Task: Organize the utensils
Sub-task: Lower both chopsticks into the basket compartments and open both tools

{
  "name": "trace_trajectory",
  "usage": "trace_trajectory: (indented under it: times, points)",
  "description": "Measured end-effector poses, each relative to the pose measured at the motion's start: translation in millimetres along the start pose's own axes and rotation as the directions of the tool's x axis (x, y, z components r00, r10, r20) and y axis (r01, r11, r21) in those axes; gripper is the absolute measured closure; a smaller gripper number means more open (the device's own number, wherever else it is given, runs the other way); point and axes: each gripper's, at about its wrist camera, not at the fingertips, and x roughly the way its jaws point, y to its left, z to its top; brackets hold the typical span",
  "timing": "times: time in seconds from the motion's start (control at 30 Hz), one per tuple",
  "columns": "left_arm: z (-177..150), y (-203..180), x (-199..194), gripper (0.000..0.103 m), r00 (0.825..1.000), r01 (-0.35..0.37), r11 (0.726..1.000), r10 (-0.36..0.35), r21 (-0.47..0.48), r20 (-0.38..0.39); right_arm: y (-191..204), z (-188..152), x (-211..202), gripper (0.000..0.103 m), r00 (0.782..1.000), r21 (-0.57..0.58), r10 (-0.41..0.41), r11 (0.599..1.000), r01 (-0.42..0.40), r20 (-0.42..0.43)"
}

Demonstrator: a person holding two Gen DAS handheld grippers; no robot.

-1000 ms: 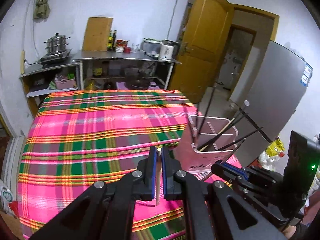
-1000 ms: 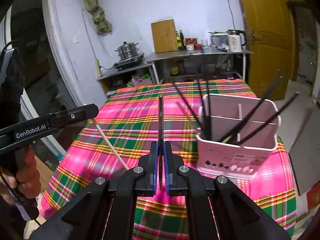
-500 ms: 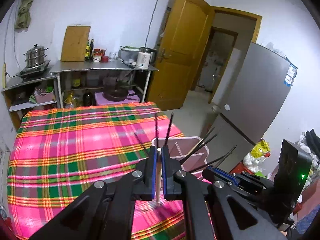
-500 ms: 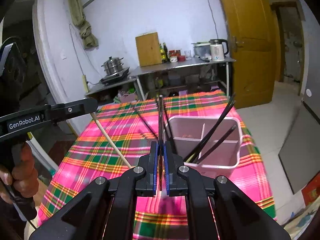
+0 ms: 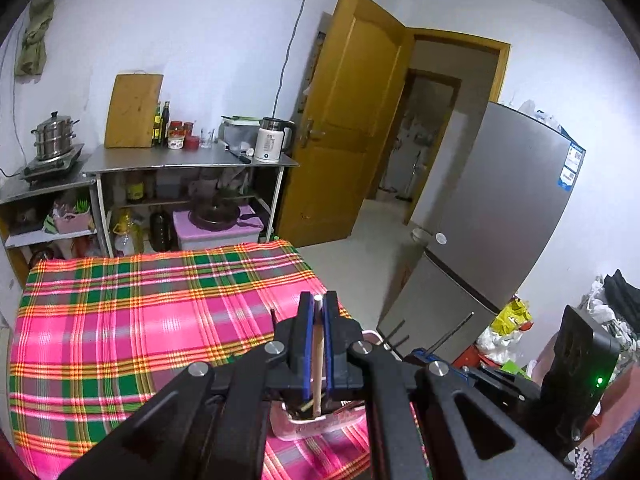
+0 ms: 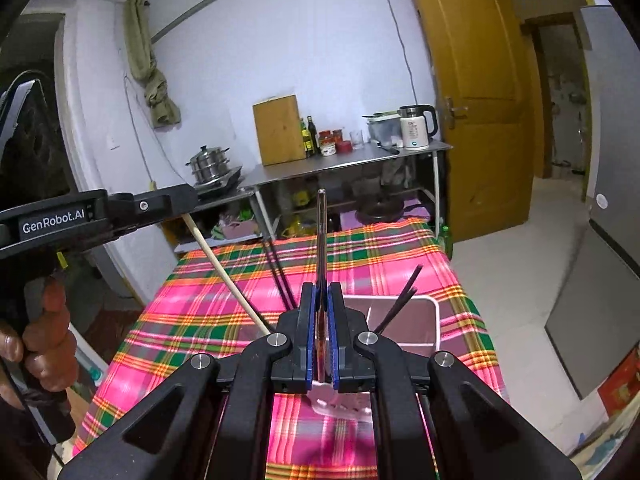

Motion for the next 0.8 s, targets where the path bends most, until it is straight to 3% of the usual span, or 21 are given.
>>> trace_trajectory:
  times: [0.4,0.8]
  points:
    - [-14,8,46,0.098,0.998,0.004,1.0,-0.004,-0.011,-0.07,-12,-10,29,0.097,0.999,0.007,-0.03,1.0,0.031,-0.037]
    - [-31,15,63,0.098,0.993,0.017,1.0,-0.018,-0.007,-0.113,2,-13,33,0.097,0.996,-0.079,-0.08,0.994,0.077,-0.033]
